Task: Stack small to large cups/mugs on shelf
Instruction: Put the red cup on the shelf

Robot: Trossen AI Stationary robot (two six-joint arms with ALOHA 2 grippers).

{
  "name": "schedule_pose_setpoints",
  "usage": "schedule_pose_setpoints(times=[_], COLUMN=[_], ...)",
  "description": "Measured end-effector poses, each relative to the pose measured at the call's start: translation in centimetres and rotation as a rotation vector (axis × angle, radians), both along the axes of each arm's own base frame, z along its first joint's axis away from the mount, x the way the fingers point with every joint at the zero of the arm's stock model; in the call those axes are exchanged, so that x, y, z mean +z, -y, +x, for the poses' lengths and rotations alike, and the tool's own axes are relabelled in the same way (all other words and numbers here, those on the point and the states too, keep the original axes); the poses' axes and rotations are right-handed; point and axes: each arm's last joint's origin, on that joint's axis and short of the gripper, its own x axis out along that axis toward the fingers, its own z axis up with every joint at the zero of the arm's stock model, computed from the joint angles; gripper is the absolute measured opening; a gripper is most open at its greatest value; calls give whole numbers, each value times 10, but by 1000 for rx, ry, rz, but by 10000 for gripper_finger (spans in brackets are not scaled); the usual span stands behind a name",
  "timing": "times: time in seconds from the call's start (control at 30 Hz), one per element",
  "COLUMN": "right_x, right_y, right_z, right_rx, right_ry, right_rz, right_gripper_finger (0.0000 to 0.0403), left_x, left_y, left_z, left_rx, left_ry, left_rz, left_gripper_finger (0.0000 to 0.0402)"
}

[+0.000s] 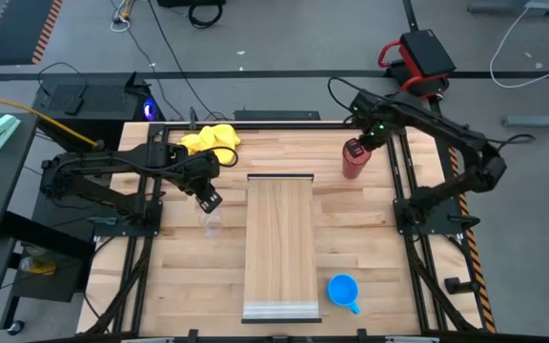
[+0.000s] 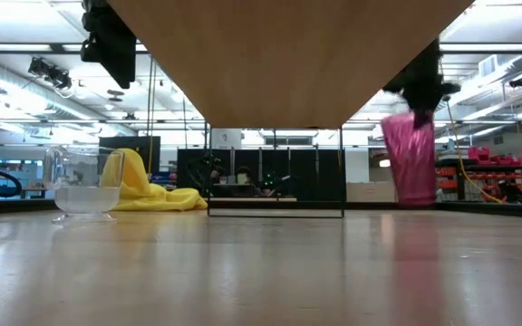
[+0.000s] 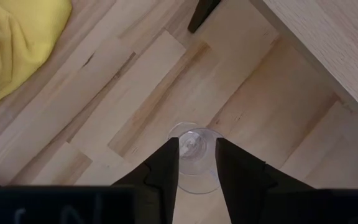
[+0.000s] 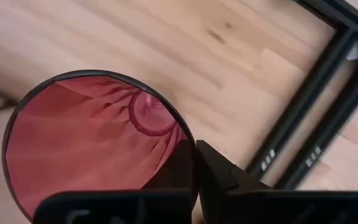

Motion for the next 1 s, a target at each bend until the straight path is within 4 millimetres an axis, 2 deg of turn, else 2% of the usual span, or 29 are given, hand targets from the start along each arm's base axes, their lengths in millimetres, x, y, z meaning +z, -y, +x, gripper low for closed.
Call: schedule_pose_setpoints(times=[0.17,0.33,0.43,0.53,0.63,0.73,0.87,1.0], right_x=[60,127,156,175,184,184,173,154], right_y=[-42,-90,-116,-139,-162,-187,-220,-244], right_z=[-11,-23,-30,-32,-23,-5,27,57], right_rx=[80,129,168,245,389,495,635,743], right_ry=[48,397,545,637,661,629,539,442], right_rz=[-24,-58,-24,37,114,176,203,158], right_gripper_finger=[6,6,6,6,6,6,6,6], left_x=[0,0,0,0,0,-1,-1,-1], left_y=[0,0,0,-1,-2,-5,-9,-12], left_z=[0,0,0,0,-1,-2,-2,-3], left_rx=[3,6,6,8,16,29,48,63], left_ry=[-1,-1,-3,-7,-11,-15,-15,-15], left_rz=[10,9,9,12,11,11,11,10], left_gripper_finger=[112,111,112,110,108,107,107,107])
